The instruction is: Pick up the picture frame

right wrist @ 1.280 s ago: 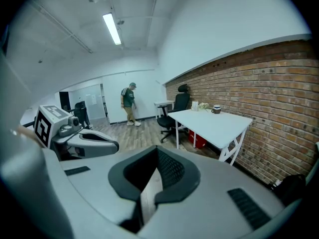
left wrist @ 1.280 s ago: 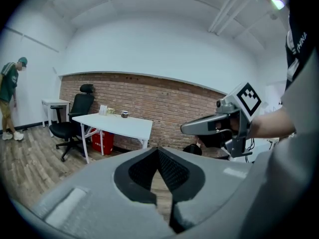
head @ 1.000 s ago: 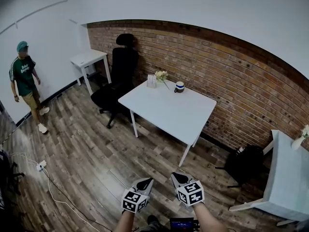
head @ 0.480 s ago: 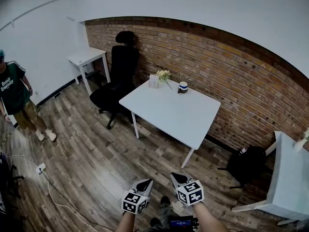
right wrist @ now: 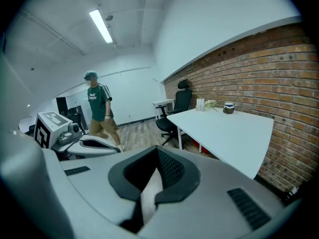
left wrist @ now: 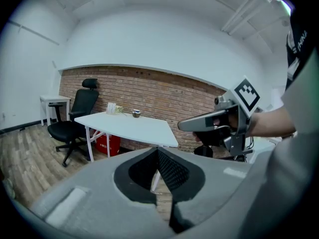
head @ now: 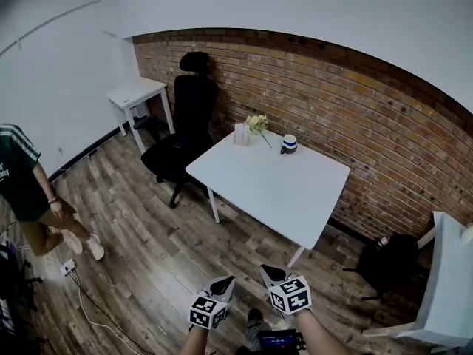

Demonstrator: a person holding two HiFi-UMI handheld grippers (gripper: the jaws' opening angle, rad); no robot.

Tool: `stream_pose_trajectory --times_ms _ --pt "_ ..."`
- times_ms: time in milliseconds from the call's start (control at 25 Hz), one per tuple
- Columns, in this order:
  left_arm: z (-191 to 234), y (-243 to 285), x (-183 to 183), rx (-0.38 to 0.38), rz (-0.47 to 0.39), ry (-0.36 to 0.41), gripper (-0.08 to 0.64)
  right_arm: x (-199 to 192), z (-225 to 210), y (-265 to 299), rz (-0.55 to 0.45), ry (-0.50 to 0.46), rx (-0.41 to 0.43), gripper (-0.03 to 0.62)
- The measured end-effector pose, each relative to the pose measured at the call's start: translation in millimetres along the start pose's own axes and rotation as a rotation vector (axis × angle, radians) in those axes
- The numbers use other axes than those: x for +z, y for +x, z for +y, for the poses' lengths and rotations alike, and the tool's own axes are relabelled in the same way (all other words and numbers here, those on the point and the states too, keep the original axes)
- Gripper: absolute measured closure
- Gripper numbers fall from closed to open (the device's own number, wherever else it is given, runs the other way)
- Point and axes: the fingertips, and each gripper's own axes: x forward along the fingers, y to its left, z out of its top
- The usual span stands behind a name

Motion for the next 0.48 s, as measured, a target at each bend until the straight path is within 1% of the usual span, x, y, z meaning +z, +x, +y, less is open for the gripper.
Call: stream_pose_trajectory --times_ms 280,480 --pt "42 57 39 0.011 0.001 0.019 0.549 37 -48 48 -0.004 0.005 0.014 0.584" --pt "66 93 60 0.022 0.004 0.024 0.549 60 -81 76 -0.006 0.004 0.024 0.584"
